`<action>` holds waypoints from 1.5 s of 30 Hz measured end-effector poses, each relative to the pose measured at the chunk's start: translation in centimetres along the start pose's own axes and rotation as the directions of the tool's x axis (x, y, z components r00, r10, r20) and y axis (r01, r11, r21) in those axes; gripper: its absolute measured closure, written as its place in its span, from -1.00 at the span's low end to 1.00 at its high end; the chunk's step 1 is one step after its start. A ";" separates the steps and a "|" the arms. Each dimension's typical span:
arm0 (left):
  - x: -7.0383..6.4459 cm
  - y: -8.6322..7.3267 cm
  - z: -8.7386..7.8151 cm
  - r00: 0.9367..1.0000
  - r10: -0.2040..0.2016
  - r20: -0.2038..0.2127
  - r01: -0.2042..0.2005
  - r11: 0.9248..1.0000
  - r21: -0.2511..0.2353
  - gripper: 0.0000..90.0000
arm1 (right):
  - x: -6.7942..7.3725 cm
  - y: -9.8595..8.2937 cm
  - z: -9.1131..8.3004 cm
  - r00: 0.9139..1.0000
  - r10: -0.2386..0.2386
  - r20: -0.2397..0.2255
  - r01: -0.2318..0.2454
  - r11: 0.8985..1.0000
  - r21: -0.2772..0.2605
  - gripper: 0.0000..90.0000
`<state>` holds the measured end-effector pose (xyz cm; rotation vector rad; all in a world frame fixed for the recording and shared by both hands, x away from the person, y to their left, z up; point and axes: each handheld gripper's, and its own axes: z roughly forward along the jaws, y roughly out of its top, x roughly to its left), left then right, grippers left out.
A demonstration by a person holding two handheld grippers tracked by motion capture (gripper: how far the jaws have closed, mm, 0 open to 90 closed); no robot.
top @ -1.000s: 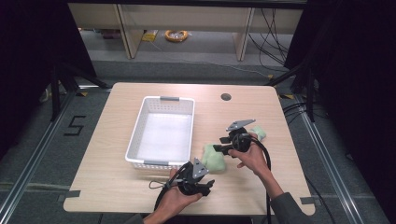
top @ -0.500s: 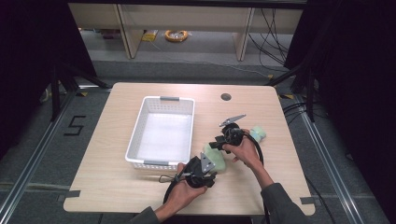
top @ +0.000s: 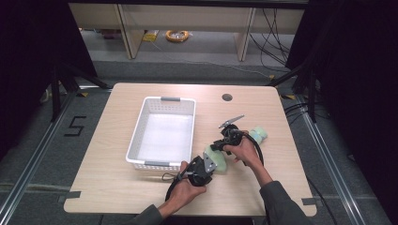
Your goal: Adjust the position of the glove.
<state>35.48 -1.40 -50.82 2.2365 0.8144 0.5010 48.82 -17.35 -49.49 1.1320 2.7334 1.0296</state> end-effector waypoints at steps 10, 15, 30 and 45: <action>0.5 -0.4 -1.6 0.999 0.007 0.038 -0.006 1.000 -0.020 0.78 | 1.0 -1.0 -2.4 1.000 0.015 -0.006 -0.016 0.998 -0.057 0.89; 0.9 -0.5 -3.4 0.996 0.006 0.086 -0.001 0.998 -0.067 0.78 | 2.2 -2.1 -4.7 0.998 0.046 -0.038 -0.051 0.991 -0.122 0.90; 1.2 -2.4 -5.0 0.982 0.074 0.176 -0.060 0.995 -0.086 0.78 | 6.4 -9.3 -8.2 0.994 0.088 -0.067 -0.100 0.974 -0.203 0.91; -0.1 -3.2 -4.4 0.966 0.111 0.235 -0.098 0.993 -0.068 0.78 | 8.3 -14.0 -8.3 0.988 0.131 -0.077 -0.144 0.967 -0.210 0.91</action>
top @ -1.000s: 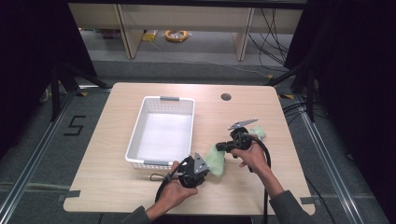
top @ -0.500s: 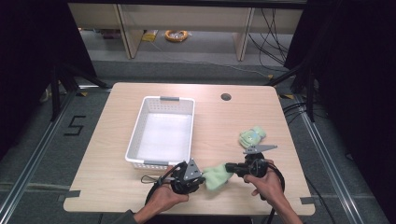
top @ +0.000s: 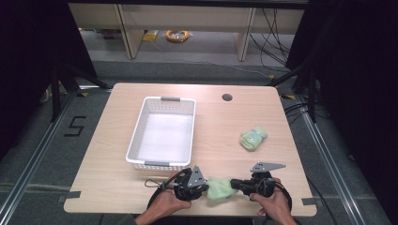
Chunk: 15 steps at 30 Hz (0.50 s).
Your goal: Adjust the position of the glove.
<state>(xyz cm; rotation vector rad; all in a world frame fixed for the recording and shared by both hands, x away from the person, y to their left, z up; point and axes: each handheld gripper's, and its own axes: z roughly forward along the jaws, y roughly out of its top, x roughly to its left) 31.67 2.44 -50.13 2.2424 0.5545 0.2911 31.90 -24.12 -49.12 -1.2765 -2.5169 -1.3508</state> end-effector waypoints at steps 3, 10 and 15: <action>0.0 -0.2 0.1 1.000 0.031 -0.003 -0.031 0.999 0.016 0.78 | 0.2 -0.7 0.1 1.000 0.002 0.001 -0.002 1.000 0.018 0.90; 0.0 -0.5 0.5 1.000 0.009 -0.016 -0.008 1.000 0.026 0.78 | 0.6 -1.5 0.3 1.000 0.013 0.000 -0.013 0.999 0.046 0.88; -0.1 -0.6 0.4 1.000 -0.005 -0.018 0.005 1.000 0.027 0.75 | 0.5 -1.5 0.4 0.999 -0.024 0.030 0.023 0.998 0.058 0.84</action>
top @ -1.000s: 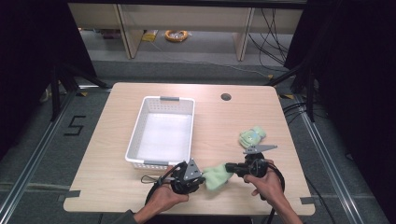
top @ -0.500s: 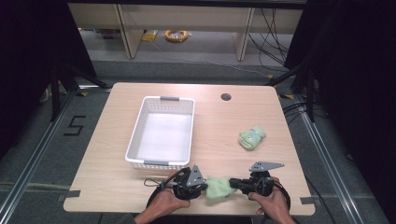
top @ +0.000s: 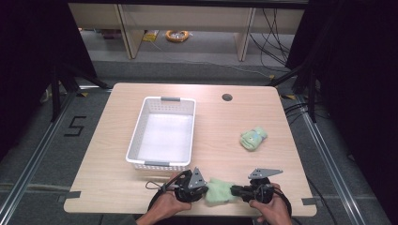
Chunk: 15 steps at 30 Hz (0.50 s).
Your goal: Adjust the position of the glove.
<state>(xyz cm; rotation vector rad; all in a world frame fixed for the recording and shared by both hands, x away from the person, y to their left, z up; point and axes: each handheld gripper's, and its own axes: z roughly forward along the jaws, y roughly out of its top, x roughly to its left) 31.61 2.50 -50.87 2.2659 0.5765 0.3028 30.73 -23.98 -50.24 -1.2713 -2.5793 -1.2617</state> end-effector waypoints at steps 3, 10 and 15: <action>0.2 -0.2 -0.1 1.000 -0.022 -0.014 0.021 1.000 -0.011 0.70 | 0.1 -0.1 0.1 1.000 0.003 0.014 -0.003 1.000 0.004 0.77; 1.1 -0.2 -1.2 0.996 -0.086 -0.023 0.086 0.996 -0.024 0.57 | -0.1 -0.2 0.0 0.999 0.025 0.026 -0.025 1.000 0.002 0.46; 0.8 -0.2 -2.3 0.997 -0.082 -0.011 0.082 0.996 -0.041 0.52 | -0.1 -0.2 -0.2 0.999 0.017 0.052 -0.017 1.000 0.013 0.31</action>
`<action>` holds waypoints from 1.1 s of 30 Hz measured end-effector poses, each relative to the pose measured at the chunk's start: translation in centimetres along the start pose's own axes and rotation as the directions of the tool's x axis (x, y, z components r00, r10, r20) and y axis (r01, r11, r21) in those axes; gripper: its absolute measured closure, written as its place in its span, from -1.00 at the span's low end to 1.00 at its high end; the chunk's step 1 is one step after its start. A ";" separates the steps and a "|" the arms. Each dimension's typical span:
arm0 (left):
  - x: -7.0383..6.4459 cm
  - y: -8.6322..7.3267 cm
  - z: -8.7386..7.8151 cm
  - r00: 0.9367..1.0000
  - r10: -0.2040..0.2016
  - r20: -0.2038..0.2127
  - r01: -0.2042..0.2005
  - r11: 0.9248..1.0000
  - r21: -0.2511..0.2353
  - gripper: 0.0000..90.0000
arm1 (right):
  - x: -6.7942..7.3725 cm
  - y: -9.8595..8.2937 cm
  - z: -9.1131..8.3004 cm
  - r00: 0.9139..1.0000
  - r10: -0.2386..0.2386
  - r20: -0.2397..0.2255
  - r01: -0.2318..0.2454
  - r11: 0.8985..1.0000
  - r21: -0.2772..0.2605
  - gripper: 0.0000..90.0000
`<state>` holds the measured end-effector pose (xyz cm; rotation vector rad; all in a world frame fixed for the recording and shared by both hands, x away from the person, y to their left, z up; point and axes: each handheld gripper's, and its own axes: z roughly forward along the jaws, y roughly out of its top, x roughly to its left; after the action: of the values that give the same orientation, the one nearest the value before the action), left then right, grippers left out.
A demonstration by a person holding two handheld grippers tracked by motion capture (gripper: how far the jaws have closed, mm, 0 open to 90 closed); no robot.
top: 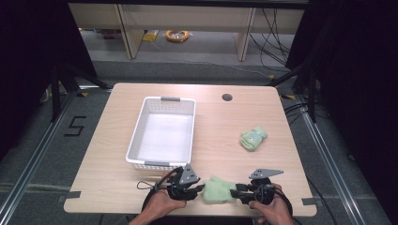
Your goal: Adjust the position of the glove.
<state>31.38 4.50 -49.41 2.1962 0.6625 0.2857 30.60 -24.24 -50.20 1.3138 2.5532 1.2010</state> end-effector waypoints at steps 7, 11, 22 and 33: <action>-0.1 -0.9 -1.6 0.998 -0.060 0.019 0.060 0.998 -0.001 0.29 | -0.1 1.3 -1.5 0.999 -0.023 0.025 0.024 0.999 -0.024 0.12; -0.4 -1.5 -2.3 0.997 -0.076 0.032 0.076 0.997 0.003 0.17 | -1.8 3.0 -2.7 0.986 -0.127 0.104 0.129 0.992 -0.013 0.07; -0.1 -3.4 -3.1 0.992 -0.126 0.027 0.125 0.992 0.033 -0.08 | -7.7 6.8 -3.0 0.963 -0.149 0.225 0.150 0.989 0.012 0.09; 0.1 -3.9 -3.7 0.988 -0.155 0.025 0.155 0.988 -0.002 -0.21 | -11.0 10.1 -1.9 0.953 -0.135 0.270 0.127 0.991 0.046 0.11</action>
<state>28.52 8.98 -49.97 2.1270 0.8129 0.1783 43.88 -29.65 -45.66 1.1970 2.4235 0.8938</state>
